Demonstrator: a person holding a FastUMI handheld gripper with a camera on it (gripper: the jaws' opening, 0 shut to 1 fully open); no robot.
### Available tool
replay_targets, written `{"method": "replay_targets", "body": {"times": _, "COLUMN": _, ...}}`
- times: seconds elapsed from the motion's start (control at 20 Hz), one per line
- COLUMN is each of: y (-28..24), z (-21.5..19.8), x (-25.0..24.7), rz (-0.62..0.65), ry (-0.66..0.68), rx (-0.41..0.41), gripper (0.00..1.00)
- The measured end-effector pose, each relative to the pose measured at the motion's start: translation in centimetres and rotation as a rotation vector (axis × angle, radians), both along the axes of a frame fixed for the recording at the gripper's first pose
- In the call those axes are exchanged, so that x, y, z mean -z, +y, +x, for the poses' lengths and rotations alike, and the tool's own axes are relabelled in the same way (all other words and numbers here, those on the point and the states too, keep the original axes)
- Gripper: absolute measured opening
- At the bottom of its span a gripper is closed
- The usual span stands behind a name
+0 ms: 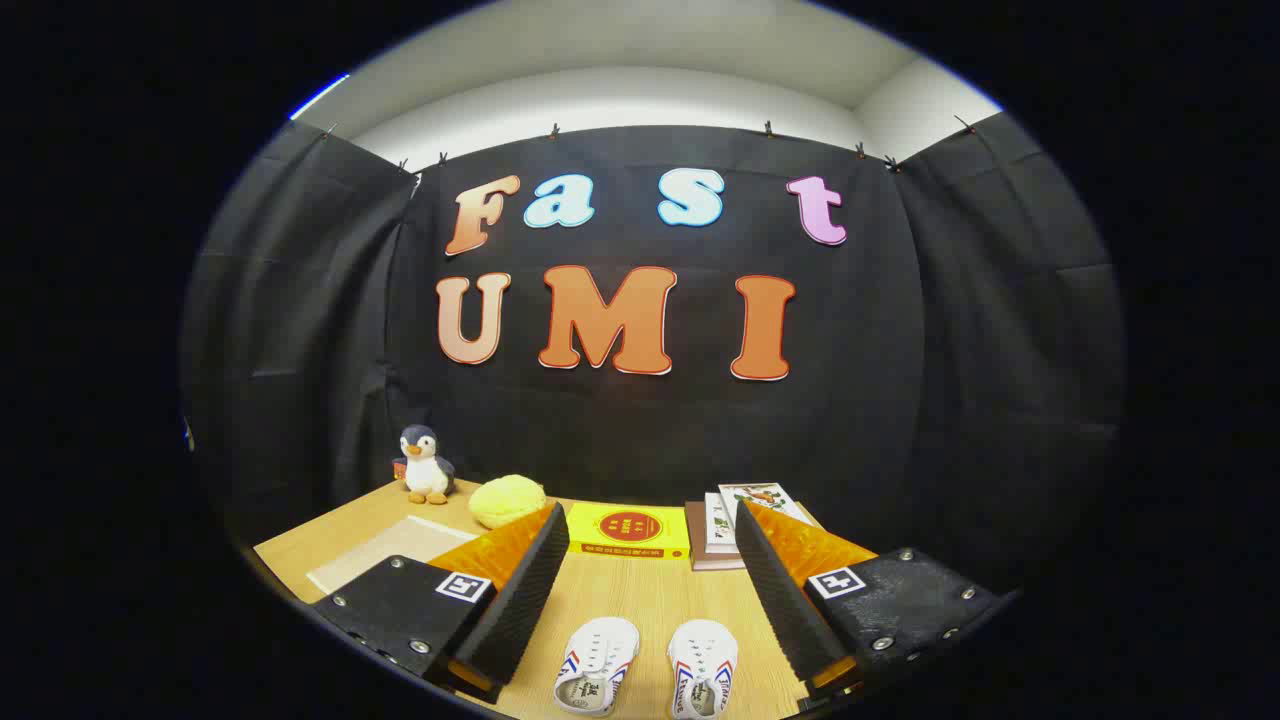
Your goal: Open the storage box then place both shoes into the box .Put the left shoe in first, then the right shoe, with the right side of both shoes facing outward in a uniform manner.
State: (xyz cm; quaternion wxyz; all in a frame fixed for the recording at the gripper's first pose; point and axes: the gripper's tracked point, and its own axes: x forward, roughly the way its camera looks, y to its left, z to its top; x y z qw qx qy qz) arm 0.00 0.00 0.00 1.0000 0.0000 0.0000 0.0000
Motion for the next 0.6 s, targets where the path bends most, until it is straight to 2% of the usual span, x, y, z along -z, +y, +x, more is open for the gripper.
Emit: {"method": "replay_targets", "body": {"times": 0.6, "y": -0.42, "z": 0.54, "x": 0.49, "rz": -0.025, "ry": 0.013, "rx": -0.017, "gripper": 1.0}}
